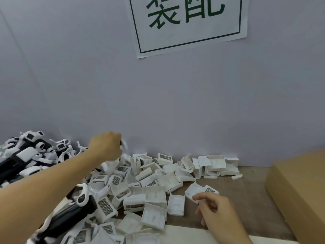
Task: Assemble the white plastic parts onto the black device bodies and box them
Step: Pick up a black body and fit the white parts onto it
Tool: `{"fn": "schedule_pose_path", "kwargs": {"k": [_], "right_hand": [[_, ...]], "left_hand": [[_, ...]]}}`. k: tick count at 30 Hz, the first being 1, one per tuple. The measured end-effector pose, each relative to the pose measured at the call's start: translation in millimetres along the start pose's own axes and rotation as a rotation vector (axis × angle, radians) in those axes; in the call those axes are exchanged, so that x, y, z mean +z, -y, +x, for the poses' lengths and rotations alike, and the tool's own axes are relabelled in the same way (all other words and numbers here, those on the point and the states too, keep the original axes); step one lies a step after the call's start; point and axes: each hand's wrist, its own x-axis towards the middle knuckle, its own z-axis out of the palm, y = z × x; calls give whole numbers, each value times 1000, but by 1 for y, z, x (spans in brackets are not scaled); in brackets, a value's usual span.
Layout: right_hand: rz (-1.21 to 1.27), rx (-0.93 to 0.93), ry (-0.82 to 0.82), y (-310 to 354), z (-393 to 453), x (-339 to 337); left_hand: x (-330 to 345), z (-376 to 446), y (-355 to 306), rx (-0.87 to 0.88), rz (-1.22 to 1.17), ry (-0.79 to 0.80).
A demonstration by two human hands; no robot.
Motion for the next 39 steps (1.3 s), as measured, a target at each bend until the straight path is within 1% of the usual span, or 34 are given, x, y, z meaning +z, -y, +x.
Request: {"fn": "schedule_pose_path", "kwargs": {"k": [3, 5, 7, 9, 11, 13, 15, 17, 19, 22, 24, 25, 26, 28, 29, 30, 32, 33, 34, 35, 36, 38, 39], "right_hand": [[59, 9, 8, 1, 0, 0], [135, 16, 6, 3, 0, -3], [256, 28, -15, 9, 1, -7], [361, 46, -55, 15, 2, -13], [357, 26, -92, 17, 2, -19], [282, -2, -102, 16, 1, -25], [226, -19, -10, 17, 0, -27], [166, -27, 76, 17, -1, -24], [159, -38, 67, 15, 0, -21], [309, -20, 46, 12, 2, -22], [371, -27, 11, 10, 0, -22], [373, -39, -30, 10, 0, -22], [372, -45, -77, 9, 0, -22], [398, -45, -122, 8, 1, -21], [426, -50, -101, 9, 1, -20], [453, -55, -50, 8, 1, -20], [507, -47, 120, 9, -2, -18], [525, -36, 204, 11, -4, -16], [517, -33, 243, 10, -4, -13], [482, -41, 235, 11, -4, -10], [397, -66, 182, 9, -4, -7], [172, -141, 12, 11, -5, -3], [113, -178, -21, 12, -6, -2]], "left_hand": [[-29, -12, -33, 2, -308, -190], [-36, -33, -64, 44, -613, -284], [-28, -63, -100, 65, -940, -319], [-9, -99, -136, 43, -1136, -341], [13, -129, -166, 8, -1178, -362], [33, -149, -190, 33, -1069, -340], [44, -159, -201, 114, -949, -289], [47, -161, -201, 197, -940, -251], [47, -160, -199, 261, -1045, -242], [41, -164, -198, 326, -1364, -205], [37, -166, -202, 341, -1573, -224], [35, -164, -205, 295, -1674, -238], [34, -161, -206, 207, -1777, -234], [35, -154, -206, -85, -1935, -180], [37, -151, -203, -215, -1973, -100], [38, -148, -201, -294, -1999, 26], [43, -143, -197, -348, -2112, 309], [43, -143, -195, -347, -2183, 391], [43, -143, -194, -356, -2238, 415], [44, -143, -194, -362, -2263, 390], [44, -142, -193, -368, -2265, 358], [43, -141, -190, -391, -2187, 251], [43, -140, -189, -396, -2171, 186]]}}
